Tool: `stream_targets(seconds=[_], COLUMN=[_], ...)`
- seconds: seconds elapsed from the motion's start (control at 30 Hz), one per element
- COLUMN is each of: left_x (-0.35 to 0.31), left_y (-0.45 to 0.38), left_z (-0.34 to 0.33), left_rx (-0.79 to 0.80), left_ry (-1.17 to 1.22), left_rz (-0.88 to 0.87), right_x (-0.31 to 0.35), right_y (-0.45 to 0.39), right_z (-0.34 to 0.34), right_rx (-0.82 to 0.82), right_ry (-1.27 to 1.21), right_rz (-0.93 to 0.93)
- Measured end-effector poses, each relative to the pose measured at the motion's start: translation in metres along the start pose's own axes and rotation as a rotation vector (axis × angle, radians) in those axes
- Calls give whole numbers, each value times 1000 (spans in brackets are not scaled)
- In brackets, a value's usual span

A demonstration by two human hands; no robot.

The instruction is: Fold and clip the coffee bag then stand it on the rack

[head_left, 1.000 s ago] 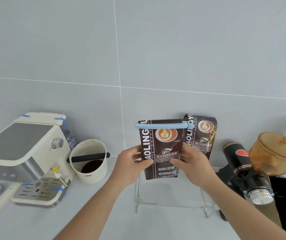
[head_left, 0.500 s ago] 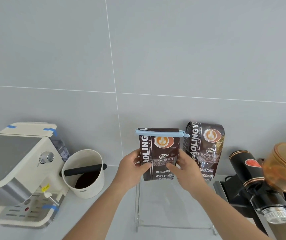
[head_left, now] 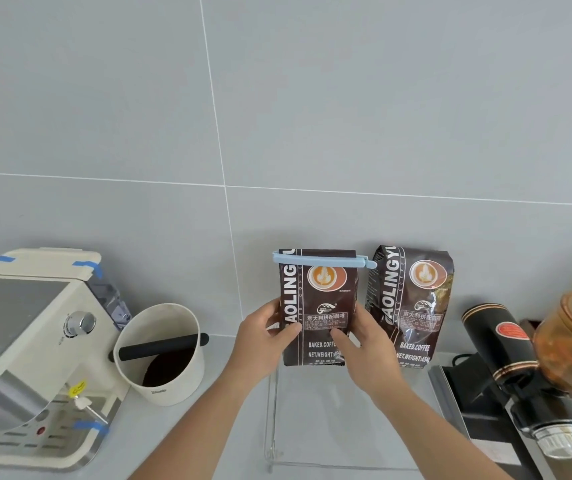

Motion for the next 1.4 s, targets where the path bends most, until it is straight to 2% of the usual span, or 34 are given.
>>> stream_targets(seconds=[0.17,0.9,1.2,1.3,1.4], left_x=[1,0,-1,-2,-2], left_y=[-13,-23,-17,-13,-6], left_z=[0,5,19,21,25], left_rx=[-20,-18,-138,-130,-125], left_ry=[1,-58,-198,-148,49], left_rz=[12,83,191,220,259], right_x=[8,2,8,16,19], right_y=[-7,-15,-14,-8,-3], right_z=[-2,-5,2,6,10], right_rx=[-1,27,37,61,146], right_ry=[49,-3,-31,-133,-297], right_rz=[-8,-71,-73,-91,-104])
Point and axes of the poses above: each hand's wrist, its own y-axis away from the middle knuckle, its own z-axis out of the back of the hand, x = y × z, the point moved 10 cm from there along -y, towards the middle knuckle, and after that the axes turned 8 degrees about x, right-handed, at the moved point
